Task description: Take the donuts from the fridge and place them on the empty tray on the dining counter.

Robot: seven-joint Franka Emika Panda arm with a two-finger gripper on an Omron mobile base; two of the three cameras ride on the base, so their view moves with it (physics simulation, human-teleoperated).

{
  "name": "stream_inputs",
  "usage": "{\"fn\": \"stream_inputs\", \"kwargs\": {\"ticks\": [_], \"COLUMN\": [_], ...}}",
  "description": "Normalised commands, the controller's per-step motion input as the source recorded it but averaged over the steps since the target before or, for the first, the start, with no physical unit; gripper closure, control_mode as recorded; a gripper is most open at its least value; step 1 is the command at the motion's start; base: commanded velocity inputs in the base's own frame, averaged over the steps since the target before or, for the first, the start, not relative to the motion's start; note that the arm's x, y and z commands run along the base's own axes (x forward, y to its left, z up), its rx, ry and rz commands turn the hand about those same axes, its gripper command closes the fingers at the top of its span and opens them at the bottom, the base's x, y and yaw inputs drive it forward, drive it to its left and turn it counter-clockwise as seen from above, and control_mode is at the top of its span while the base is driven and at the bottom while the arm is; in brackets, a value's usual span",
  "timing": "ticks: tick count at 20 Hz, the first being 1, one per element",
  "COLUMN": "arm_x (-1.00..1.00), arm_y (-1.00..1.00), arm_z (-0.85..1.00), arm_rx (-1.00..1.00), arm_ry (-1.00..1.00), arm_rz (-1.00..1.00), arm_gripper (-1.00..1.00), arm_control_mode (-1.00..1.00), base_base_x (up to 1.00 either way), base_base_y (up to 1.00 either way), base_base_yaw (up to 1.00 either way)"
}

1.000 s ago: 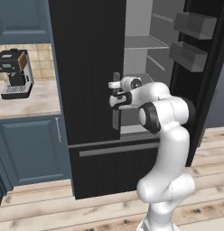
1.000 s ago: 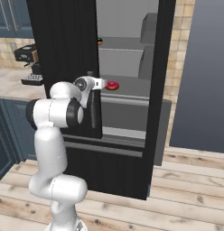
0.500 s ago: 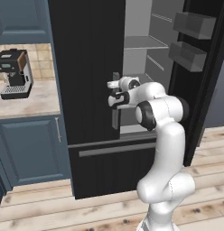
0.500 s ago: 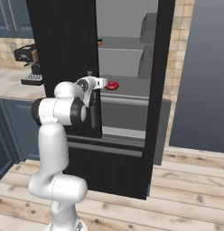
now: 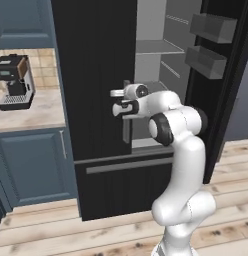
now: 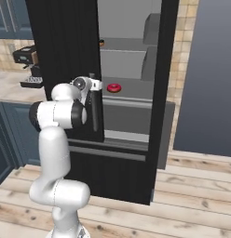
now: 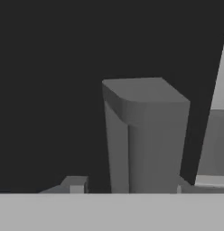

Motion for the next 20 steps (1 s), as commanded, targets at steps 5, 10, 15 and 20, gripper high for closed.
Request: {"fn": "stream_inputs", "kwargs": {"ticks": [5,10,15,20], "arm_x": [-0.21,-0.98,-1.0,-1.0], "arm_y": [1.0,1.0,1.0,1.0], "arm_z": [-0.01,-0.05,-0.27,-0.1], "arm_rx": [0.23,0.0,0.0,0.0], "arm_ry": [0.34,-0.02,-0.11,-0.01], "arm_rz": [0.48,0.35,0.2,0.15], "arm_gripper": [1.0,1.0,1.0,1.0], "arm_control_mode": [-1.0,-1.0,-1.0,-1.0], "base_base_x": [0.0,0.0,0.0,0.0], "base_base_y": [0.0,0.0,0.0,0.0], "base_base_yaw": [0.0,0.0,0.0,0.0]}}
